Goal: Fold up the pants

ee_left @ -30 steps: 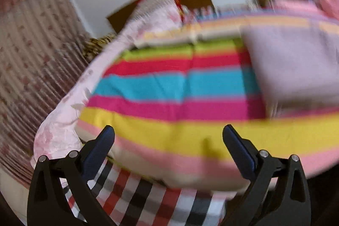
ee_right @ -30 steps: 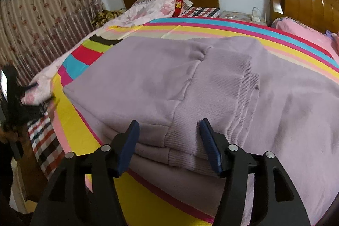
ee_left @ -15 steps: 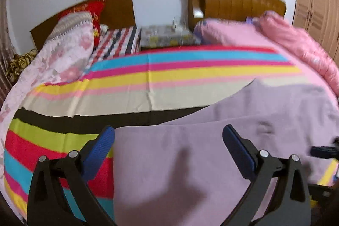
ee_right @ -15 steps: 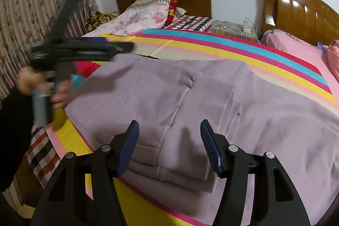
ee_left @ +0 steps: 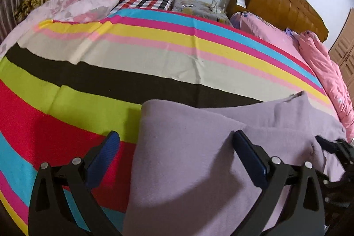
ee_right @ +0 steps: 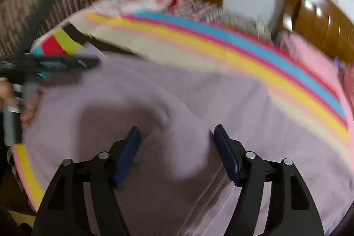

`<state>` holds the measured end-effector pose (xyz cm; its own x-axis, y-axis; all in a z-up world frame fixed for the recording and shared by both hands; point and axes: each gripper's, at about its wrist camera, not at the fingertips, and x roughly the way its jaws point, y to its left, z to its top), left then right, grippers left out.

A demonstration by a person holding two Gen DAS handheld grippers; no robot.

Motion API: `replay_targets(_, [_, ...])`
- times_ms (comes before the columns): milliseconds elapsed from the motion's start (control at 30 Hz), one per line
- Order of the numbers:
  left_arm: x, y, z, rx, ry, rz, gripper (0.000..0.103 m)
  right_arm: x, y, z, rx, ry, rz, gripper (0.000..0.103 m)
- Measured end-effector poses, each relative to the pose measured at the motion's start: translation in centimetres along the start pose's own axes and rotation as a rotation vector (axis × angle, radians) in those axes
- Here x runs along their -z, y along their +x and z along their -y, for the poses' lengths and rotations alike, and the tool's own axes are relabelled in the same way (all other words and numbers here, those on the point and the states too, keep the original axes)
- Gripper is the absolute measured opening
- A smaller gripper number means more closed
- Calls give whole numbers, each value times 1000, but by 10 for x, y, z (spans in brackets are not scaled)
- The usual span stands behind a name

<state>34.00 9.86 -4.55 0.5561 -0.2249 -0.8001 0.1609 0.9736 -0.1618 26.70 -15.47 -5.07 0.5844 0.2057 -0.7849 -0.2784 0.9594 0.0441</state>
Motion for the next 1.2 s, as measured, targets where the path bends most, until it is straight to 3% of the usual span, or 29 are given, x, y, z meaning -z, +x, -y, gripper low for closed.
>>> replay_targets(67, [1,0,2,-9,7,6,102,-2,-5,7,-28,37,10,68])
replay_targets(267, [1,0,2,-13,-1,8,102,-9,-23,1,-6,35,74,72])
replay_targets(400, [1,-1,4,-26,8,14,102,-4,6,4,-15,28,-36,79])
replay_targets(467, [2,-2,5,-34,11,18,102,-8,1,9,-25,65,-42,78])
replay_targets(633, [0,0,3,-28,2,11,102,-35,-16,26,-6,115,60,78])
replay_targets(700, [0,1,2,-28,-2,7,102,-53,-7,32,-28,112,75,78])
replay_targets(867, [1,-2,6,-62,14,22,102,-80,51,47,-63,134,-33,65])
replay_targets(900, [2,-2,8,-75,19,28,102,-80,63,49,-6,117,-57,65])
replay_targets(967, [2,-3,11,-99,29,36,102,-79,68,50,15,96,-24,65])
replay_targets(1200, [1,-4,8,-113,12,47,102,-73,68,68,-55,199,21,65])
